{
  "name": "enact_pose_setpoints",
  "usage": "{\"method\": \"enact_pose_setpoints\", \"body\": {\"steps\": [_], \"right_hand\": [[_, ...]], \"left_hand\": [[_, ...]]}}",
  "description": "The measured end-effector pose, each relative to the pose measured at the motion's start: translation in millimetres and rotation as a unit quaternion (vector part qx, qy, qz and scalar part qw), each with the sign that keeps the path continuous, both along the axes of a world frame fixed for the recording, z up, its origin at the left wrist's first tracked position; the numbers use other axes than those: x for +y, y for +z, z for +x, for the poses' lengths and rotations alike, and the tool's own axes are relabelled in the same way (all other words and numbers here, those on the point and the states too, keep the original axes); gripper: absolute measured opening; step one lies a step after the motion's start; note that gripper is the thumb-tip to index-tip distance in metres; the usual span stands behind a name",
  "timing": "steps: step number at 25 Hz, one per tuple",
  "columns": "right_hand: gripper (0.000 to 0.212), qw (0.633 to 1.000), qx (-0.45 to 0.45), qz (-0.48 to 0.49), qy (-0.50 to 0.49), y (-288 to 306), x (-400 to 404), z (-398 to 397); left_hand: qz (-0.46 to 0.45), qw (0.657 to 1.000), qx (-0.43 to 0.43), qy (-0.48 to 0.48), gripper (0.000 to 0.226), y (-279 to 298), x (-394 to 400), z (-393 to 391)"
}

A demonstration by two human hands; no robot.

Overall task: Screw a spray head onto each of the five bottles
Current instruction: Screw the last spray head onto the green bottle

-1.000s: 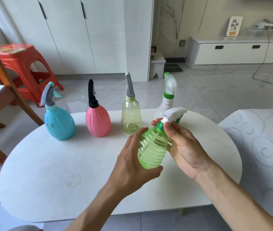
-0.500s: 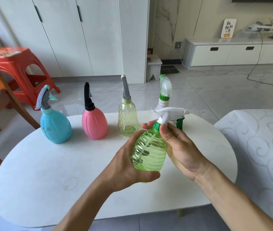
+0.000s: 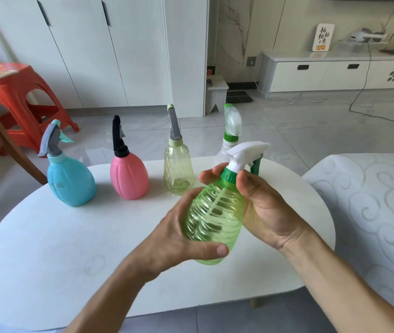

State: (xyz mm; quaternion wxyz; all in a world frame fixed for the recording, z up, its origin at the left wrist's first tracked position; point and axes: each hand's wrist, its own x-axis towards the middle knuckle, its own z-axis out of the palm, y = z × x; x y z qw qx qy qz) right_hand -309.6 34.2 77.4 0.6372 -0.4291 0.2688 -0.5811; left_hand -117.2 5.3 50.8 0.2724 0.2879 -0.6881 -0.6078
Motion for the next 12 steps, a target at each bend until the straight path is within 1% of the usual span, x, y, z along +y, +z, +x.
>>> {"method": "enact_pose_setpoints", "body": {"steps": [1, 4, 6, 8, 10, 12], "right_hand": [[0.04, 1.0, 0.011, 0.006, 0.0, -1, 0, -1], [0.048, 0.998, 0.047, 0.026, -0.038, -3, -2, -4], [0.049, 0.997, 0.058, 0.025, -0.042, -3, -1, -6], [0.048, 0.995, 0.087, 0.015, -0.048, -1, 0, -4], [0.044, 0.985, 0.149, -0.009, -0.086, 0, 2, 1], [0.04, 0.975, 0.182, -0.024, -0.122, 3, 2, 5]], "left_hand": [[-0.003, 1.0, -0.012, 0.002, 0.089, -1, 2, -2], [-0.051, 0.994, -0.056, 0.077, 0.087, -2, 7, -8], [-0.06, 0.993, -0.062, 0.078, 0.089, -2, 3, -5], [-0.067, 0.993, -0.063, 0.068, 0.089, -1, 1, 0], [-0.085, 0.992, -0.066, 0.073, 0.088, -1, 4, 1], [-0.102, 0.988, -0.058, 0.096, 0.083, -2, 10, -2]]}}
